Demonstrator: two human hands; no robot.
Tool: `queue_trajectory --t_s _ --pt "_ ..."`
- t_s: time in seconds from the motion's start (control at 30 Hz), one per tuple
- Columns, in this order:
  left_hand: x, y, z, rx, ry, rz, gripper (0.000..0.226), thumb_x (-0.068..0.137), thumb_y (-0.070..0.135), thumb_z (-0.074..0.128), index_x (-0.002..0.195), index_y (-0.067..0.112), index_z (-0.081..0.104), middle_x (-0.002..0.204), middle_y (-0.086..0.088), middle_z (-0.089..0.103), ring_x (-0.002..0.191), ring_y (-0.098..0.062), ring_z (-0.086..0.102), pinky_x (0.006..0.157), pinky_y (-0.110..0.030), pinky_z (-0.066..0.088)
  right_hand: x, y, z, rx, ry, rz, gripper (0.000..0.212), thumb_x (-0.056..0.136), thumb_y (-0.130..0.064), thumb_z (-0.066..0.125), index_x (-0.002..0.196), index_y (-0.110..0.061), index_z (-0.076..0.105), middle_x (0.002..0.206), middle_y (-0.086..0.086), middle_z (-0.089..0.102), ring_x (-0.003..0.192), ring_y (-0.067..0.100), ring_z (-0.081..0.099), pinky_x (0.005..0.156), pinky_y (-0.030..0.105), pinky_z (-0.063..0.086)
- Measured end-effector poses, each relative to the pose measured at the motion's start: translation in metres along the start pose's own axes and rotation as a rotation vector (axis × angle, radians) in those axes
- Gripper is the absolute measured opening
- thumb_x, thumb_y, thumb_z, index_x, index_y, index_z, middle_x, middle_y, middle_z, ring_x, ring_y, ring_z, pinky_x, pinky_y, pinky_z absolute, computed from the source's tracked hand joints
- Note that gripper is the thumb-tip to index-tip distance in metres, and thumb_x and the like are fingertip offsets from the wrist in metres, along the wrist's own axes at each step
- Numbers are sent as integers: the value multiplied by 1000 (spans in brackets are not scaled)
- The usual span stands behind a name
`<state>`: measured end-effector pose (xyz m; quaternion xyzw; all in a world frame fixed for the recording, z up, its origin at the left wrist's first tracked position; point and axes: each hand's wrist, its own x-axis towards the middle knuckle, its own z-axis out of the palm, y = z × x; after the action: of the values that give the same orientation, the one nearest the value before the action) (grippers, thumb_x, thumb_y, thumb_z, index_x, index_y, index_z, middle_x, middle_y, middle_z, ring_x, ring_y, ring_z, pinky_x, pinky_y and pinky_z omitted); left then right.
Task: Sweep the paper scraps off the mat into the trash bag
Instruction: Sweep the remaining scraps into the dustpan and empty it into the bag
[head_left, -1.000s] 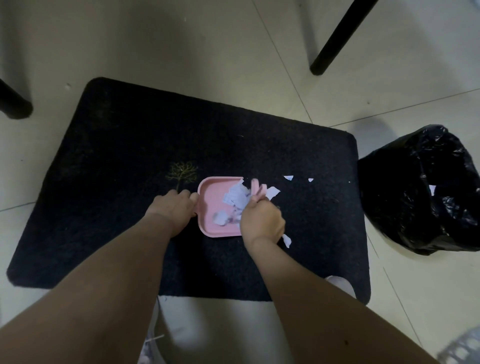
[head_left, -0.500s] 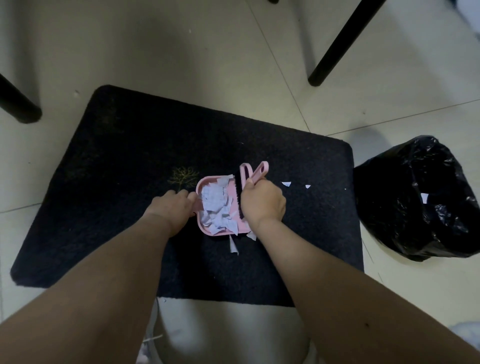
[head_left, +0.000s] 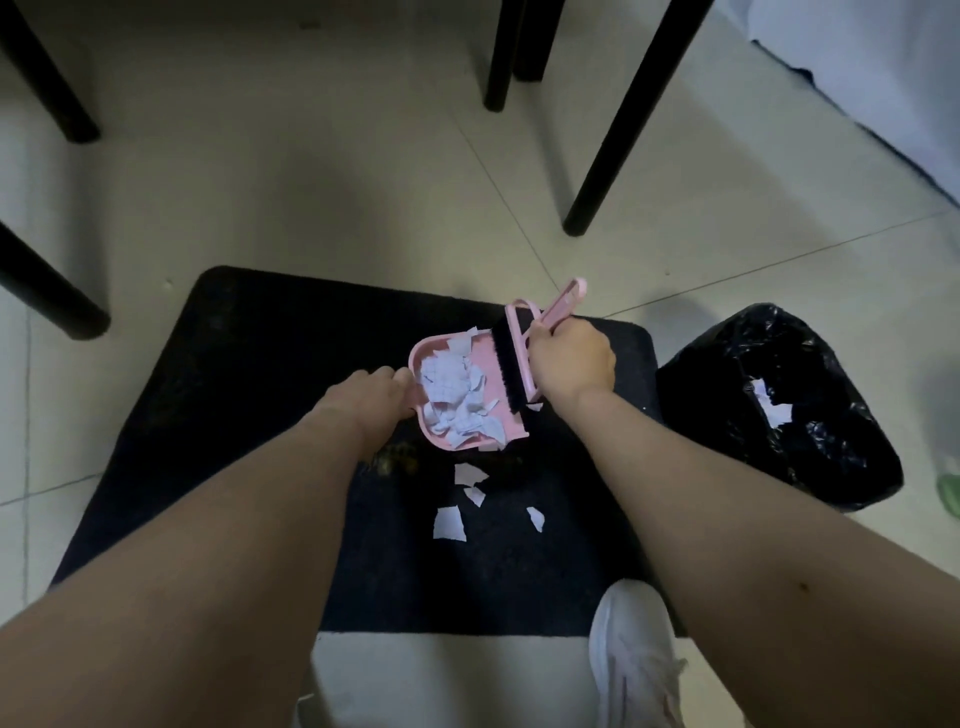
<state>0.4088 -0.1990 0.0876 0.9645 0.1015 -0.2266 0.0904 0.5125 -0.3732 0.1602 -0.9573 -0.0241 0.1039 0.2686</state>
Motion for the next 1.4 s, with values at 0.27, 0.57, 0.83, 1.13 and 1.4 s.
queue_trajectory --t_s 0.27,0.57,0.83,1.13,1.4 --pt "15 64 -61 -17 57 55 38 97 37 39 128 14 41 119 -10 50 103 -28 53 88 -41 48 36 21 -92 49 49 -20 41 94 -42 42 94 -11 68 94 10 68 92 34 62 79 33 49" --pt "47 198 -108 -48 103 213 42 99 38 40 127 7 41 125 -17 51 110 -32 53 90 -37 43 75 105 -200 25 189 58 37 91 -38 46 104 -12 69 104 11 70 98 32 62 80 32 47" --pt "90 299 -99 66 123 333 43 100 36 39 129 5 39 123 -16 52 107 -30 54 76 -32 37 86 226 -238 0 365 274 41 94 -45 42 103 -14 68 102 12 68 91 33 59 71 30 39" --pt "128 358 -82 324 201 366 33 98 25 46 126 8 45 120 -12 57 106 -27 58 71 -32 40 96 290 -209 69 351 389 40 95 -45 41 90 -14 65 96 14 67 89 34 60 71 29 38" --pt "140 381 -92 559 298 416 28 94 14 45 120 11 56 117 -10 57 106 -28 58 71 -32 40 99 299 -188 14 380 425 46 97 -47 33 86 -12 61 85 11 59 78 30 52 70 30 37"
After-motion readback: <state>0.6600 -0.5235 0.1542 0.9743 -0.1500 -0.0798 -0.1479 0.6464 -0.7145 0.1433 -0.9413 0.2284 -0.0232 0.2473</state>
